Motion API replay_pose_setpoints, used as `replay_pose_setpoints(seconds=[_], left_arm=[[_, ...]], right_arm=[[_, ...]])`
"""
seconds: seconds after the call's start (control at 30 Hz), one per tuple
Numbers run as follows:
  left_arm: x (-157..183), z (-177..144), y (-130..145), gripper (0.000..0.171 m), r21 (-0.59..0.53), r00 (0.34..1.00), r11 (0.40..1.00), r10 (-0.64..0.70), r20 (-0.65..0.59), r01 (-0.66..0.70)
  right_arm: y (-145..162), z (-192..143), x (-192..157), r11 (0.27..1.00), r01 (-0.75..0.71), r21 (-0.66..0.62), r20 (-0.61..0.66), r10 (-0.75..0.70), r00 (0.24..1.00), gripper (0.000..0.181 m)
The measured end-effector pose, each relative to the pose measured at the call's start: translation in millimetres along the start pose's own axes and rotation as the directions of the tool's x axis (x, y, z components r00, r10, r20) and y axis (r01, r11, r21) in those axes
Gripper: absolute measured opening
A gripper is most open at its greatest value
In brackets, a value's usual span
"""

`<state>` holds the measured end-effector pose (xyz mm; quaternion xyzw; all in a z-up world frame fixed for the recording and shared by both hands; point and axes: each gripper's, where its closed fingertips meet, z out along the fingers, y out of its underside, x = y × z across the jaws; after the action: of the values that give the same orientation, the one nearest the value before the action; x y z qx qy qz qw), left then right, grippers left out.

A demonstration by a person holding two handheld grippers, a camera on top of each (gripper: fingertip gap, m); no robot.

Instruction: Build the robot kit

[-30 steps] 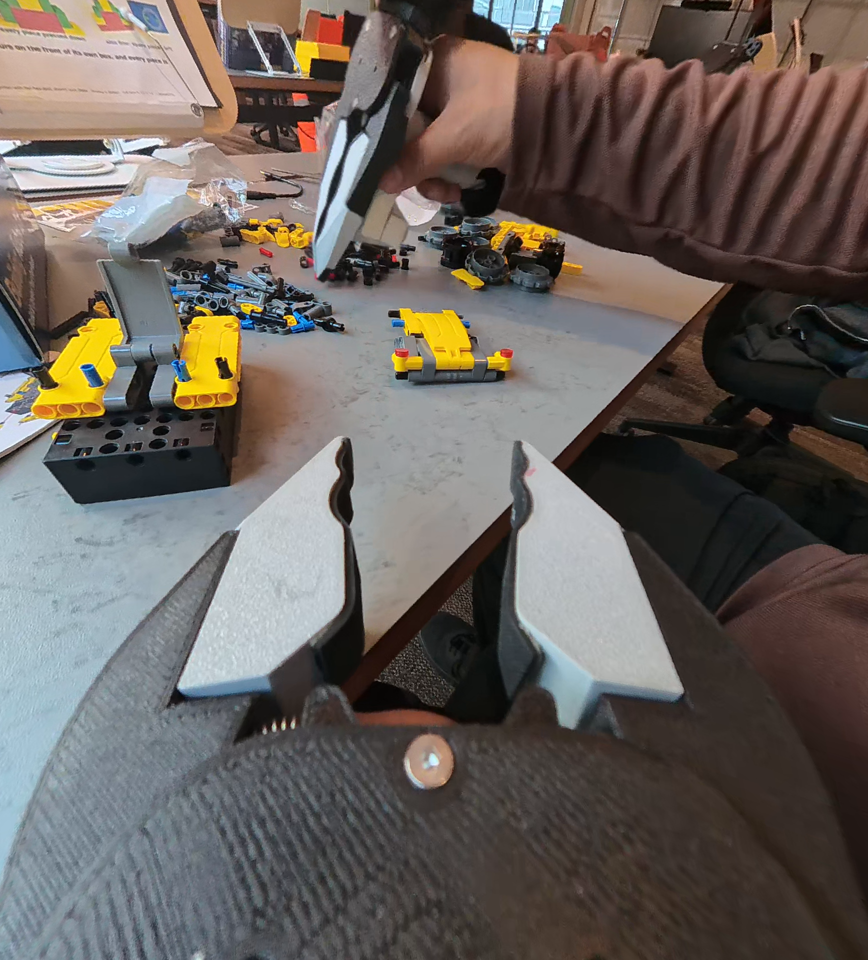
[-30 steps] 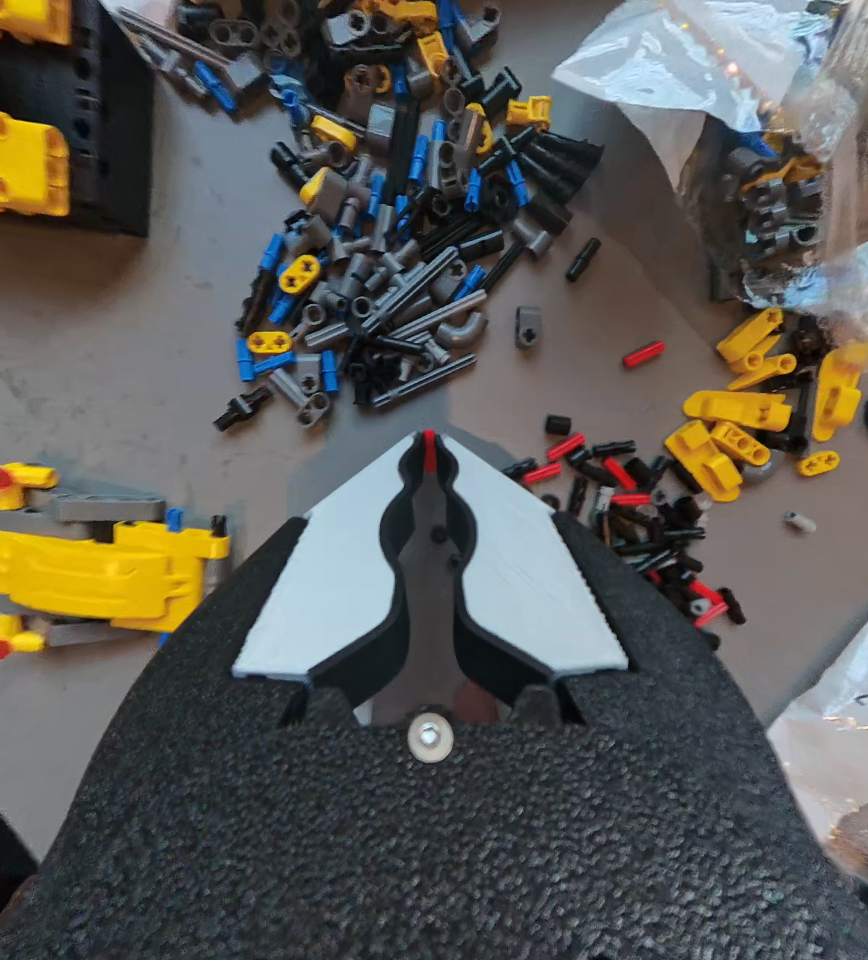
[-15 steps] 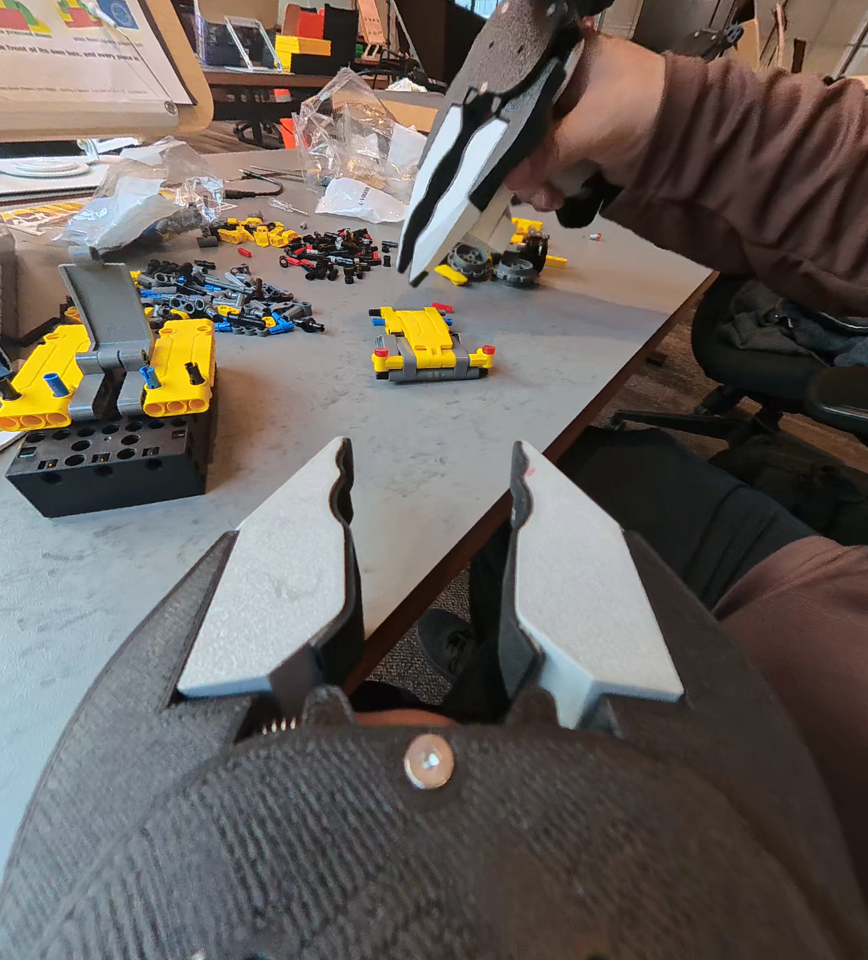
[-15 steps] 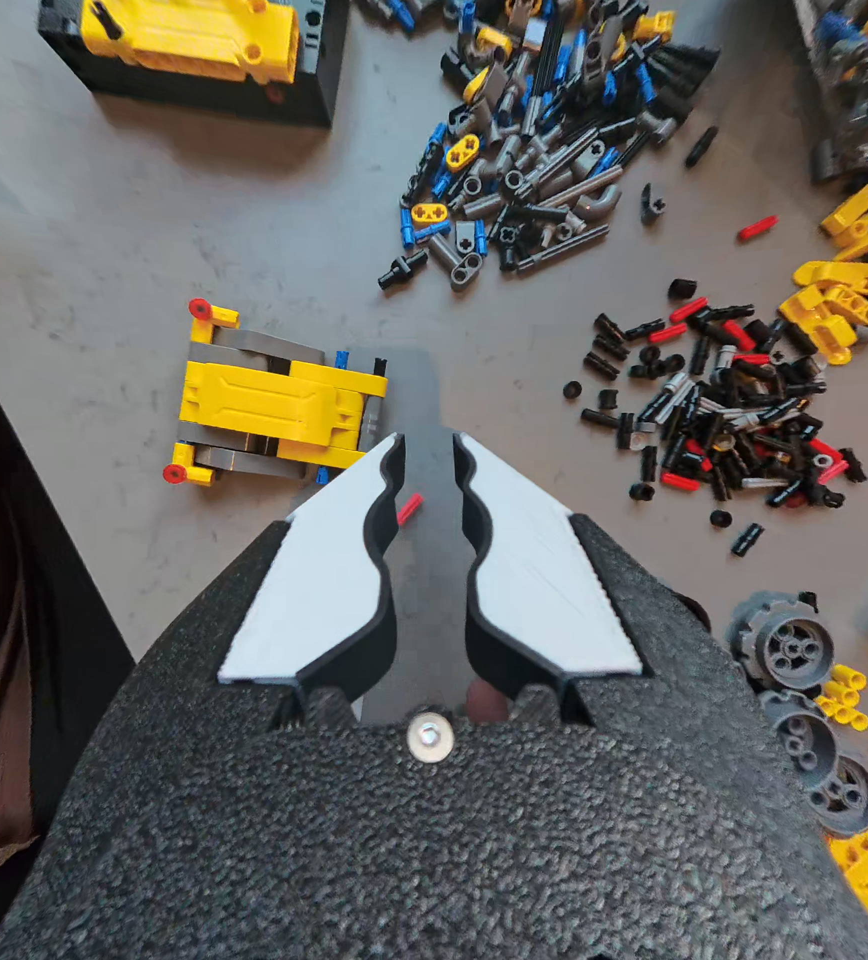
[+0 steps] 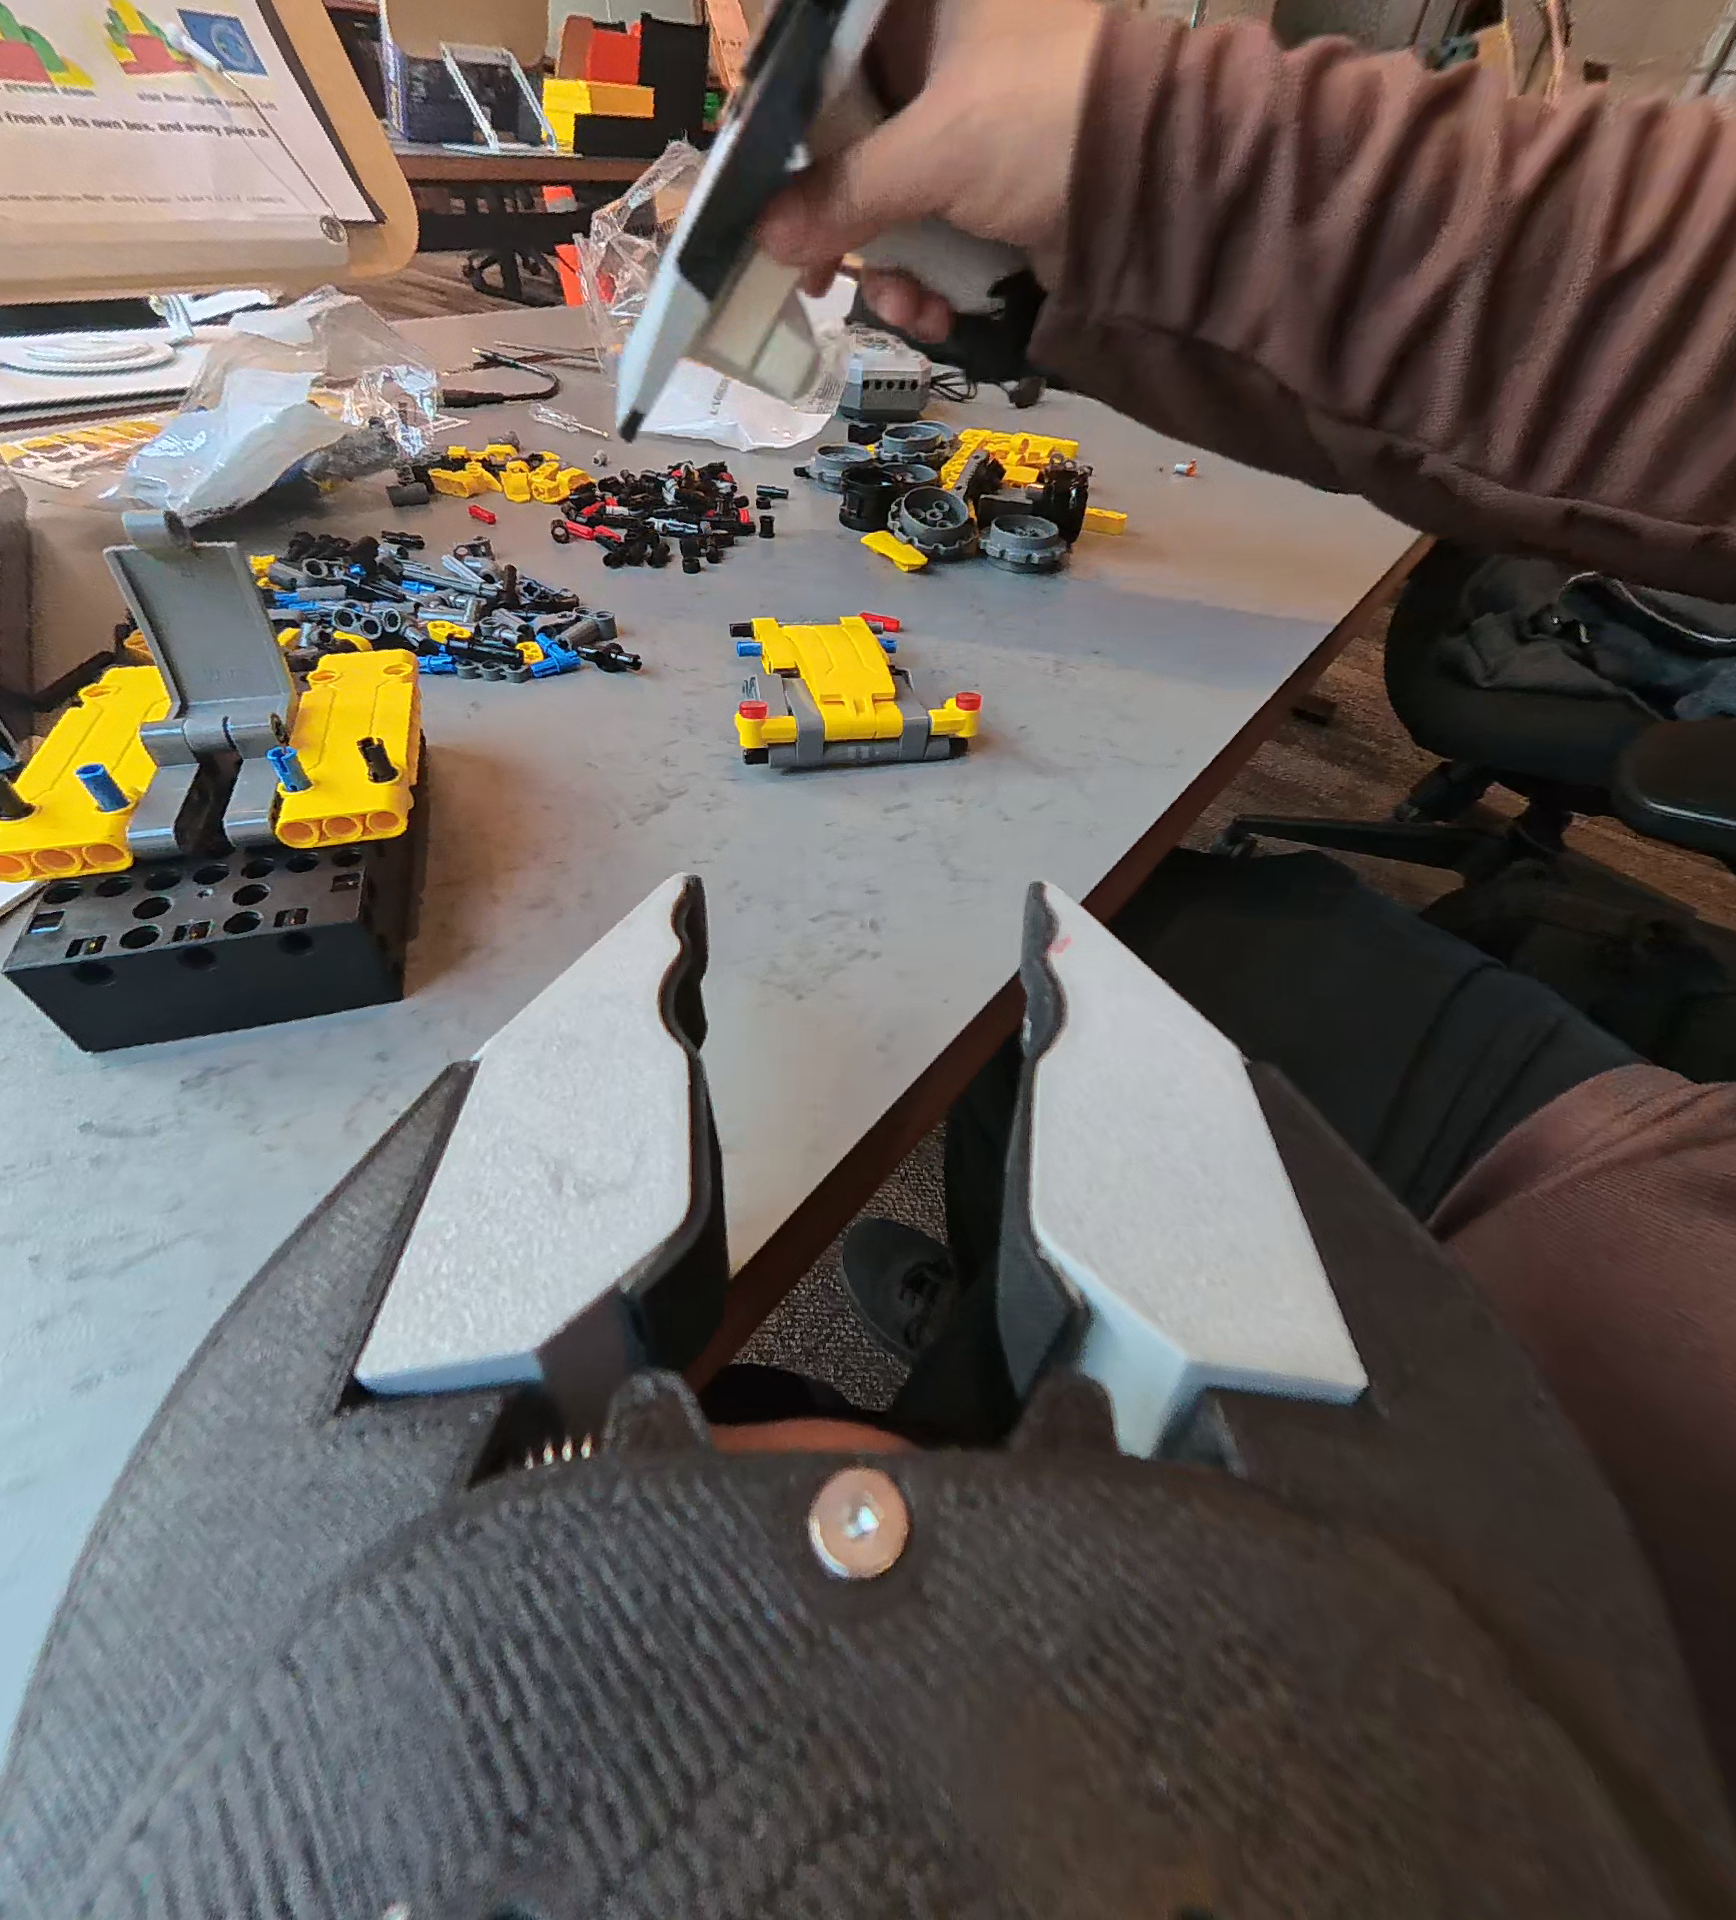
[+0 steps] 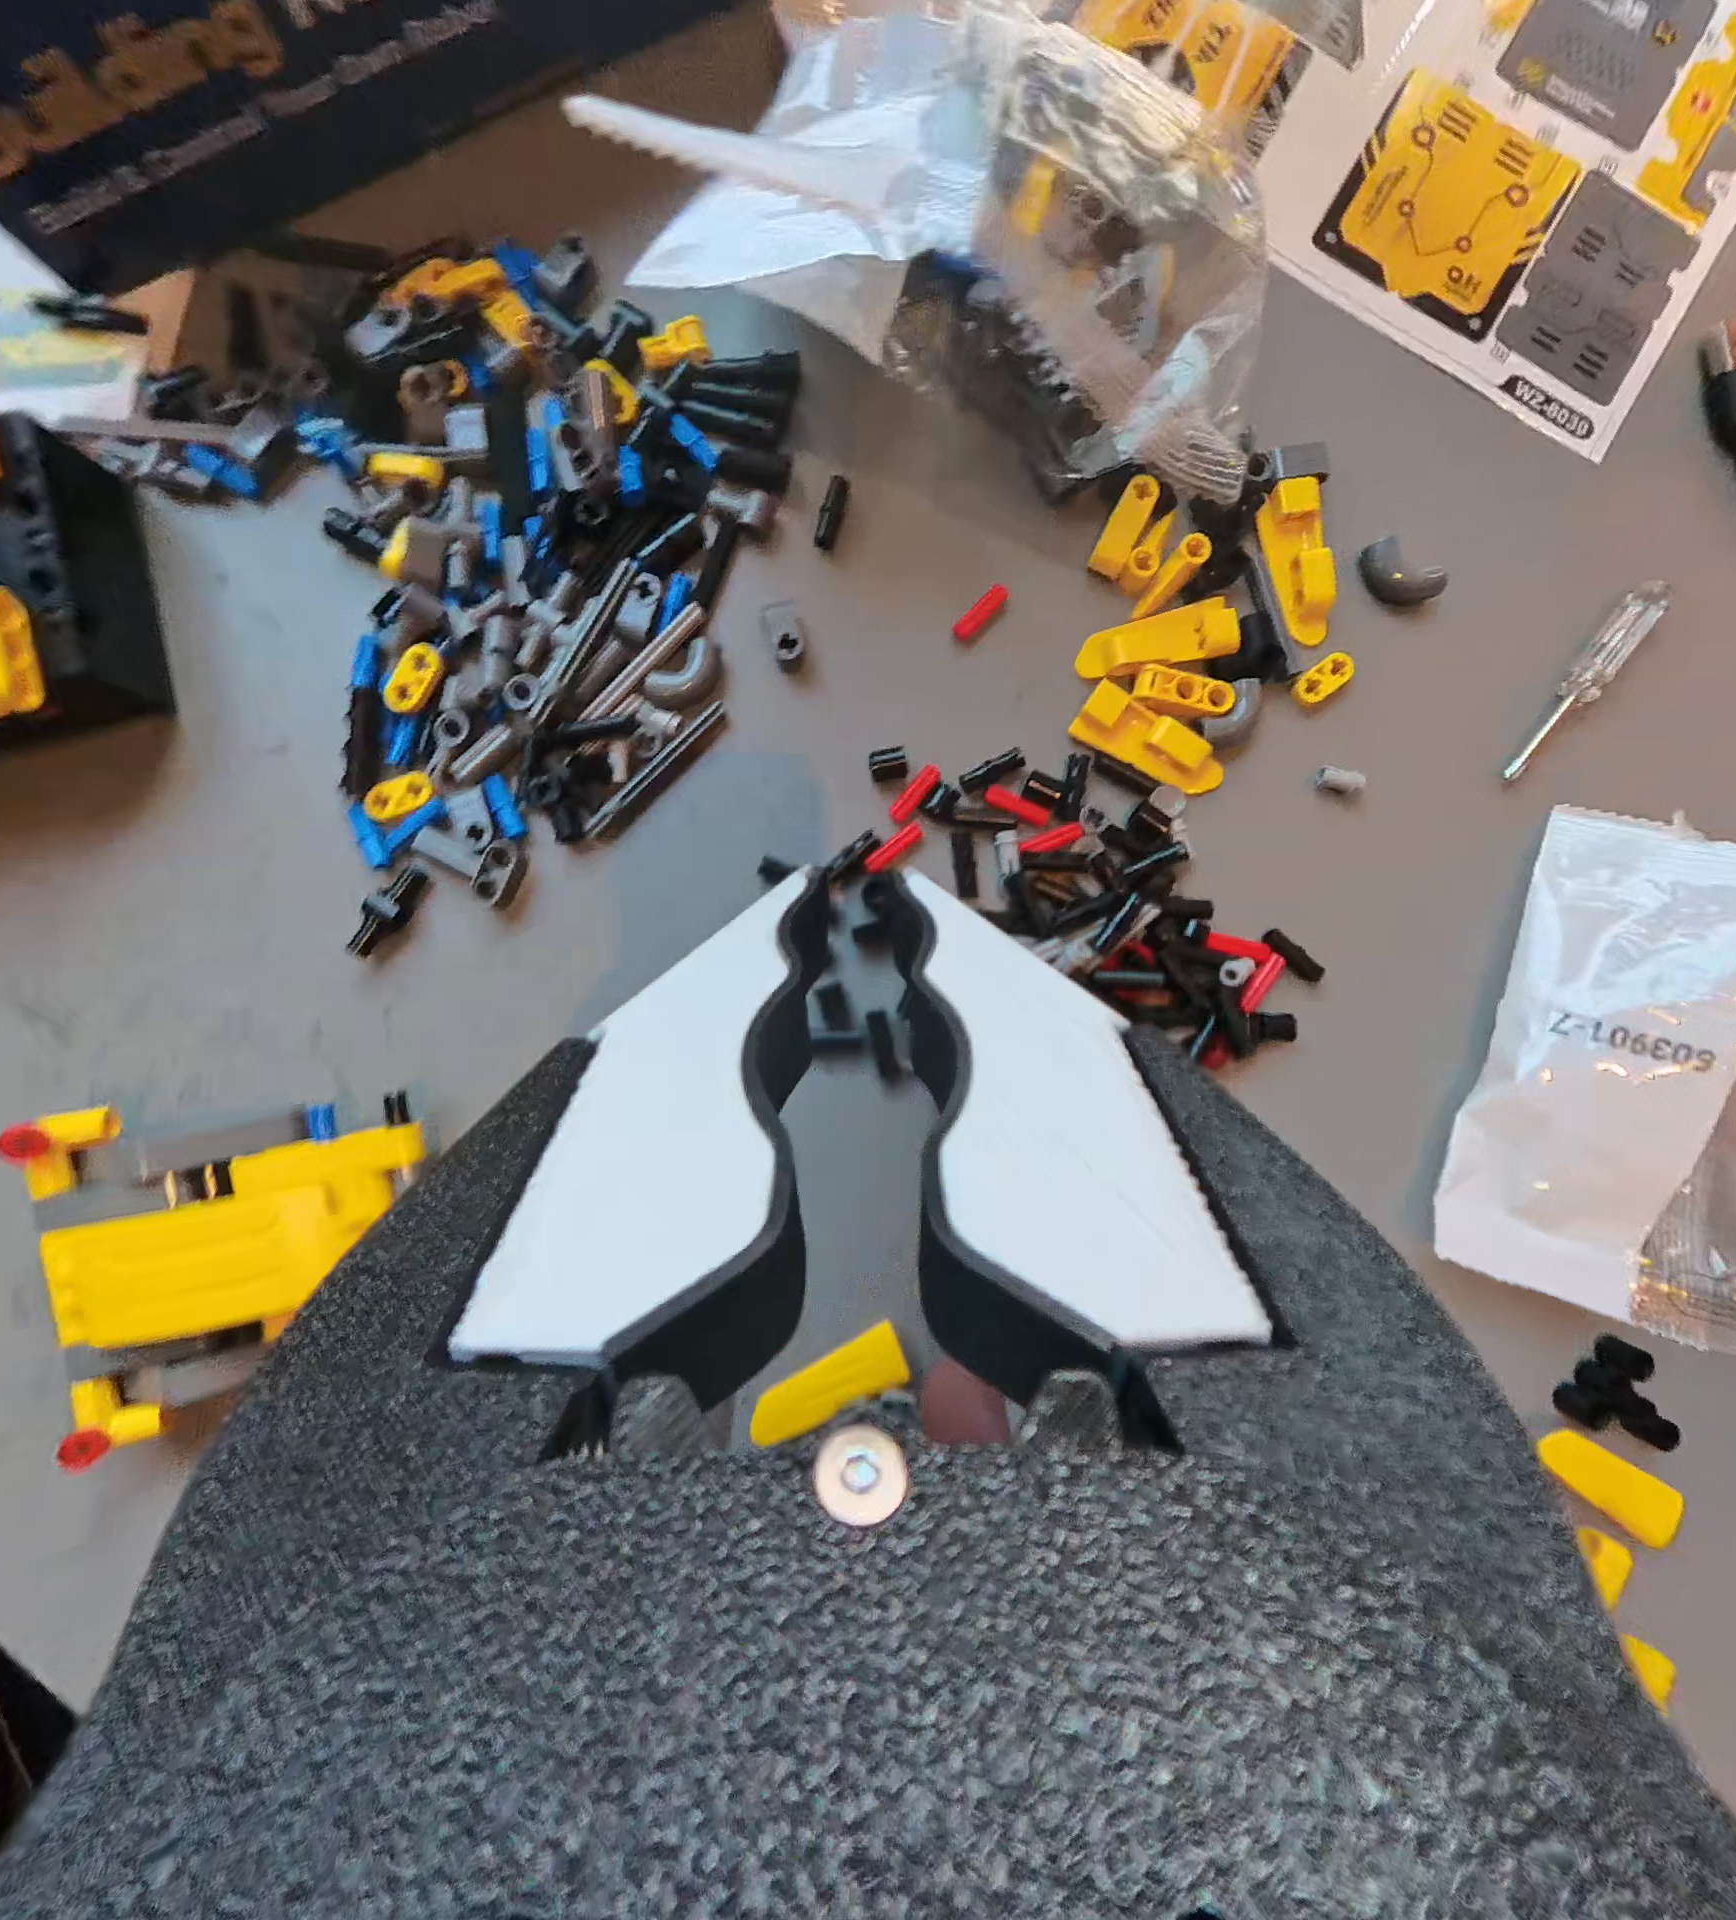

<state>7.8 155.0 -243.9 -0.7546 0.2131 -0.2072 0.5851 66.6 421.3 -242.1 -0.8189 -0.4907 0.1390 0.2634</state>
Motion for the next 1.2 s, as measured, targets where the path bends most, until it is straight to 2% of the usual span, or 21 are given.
replay_pose_setpoints(seconds=[0.17, 0.5, 0.67, 0.8, 1.0, 1.13, 1.2], left_arm=[[-4, -2, -1, 0.058, 0.004, 1.0, 1.0, -0.009, 0.01, 0.009], [-7, -4, 0, 0.058, 0.008, 0.999, 0.999, -0.041, 0.007, 0.041], [-10, -4, 0, 0.058, 0.008, 0.999, 0.999, -0.051, 0.012, 0.051], [-10, -4, 0, 0.058, 0.008, 0.998, 0.998, -0.054, 0.013, 0.054], [-6, -4, 0, 0.058, 0.005, 0.999, 0.999, -0.046, 0.006, 0.046], [-3, -3, 0, 0.058, 0.002, 0.999, 1.0, -0.031, 0.003, 0.031], [-2, -3, 0, 0.058, 0.003, 1.0, 1.0, -0.025, 0.003, 0.025]], right_arm=[[-5, 33, 14, 0.995, -0.059, -0.08, -0.012, 0.059, 0.998, 0.008], [-39, 66, 29, 0.995, -0.078, -0.061, -0.038, 0.076, 0.996, 0.009], [-37, 79, 28, 0.994, -0.076, -0.084, -0.041, 0.073, 0.996, 0.002], [-38, 64, 25, 0.996, -0.066, -0.06, -0.034, 0.064, 0.997, 0.0], [-32, 10, -4, 0.998, -0.056, 0.033, 0.071, 0.054, 0.996, 0.0], [-22, -30, -37, 0.988, 0.058, 0.144, 0.156, -0.081, 0.984, 0.0], [-12, -45, -49, 0.966, 0.157, 0.205, 0.142, -0.188, 0.972, 0.0]])
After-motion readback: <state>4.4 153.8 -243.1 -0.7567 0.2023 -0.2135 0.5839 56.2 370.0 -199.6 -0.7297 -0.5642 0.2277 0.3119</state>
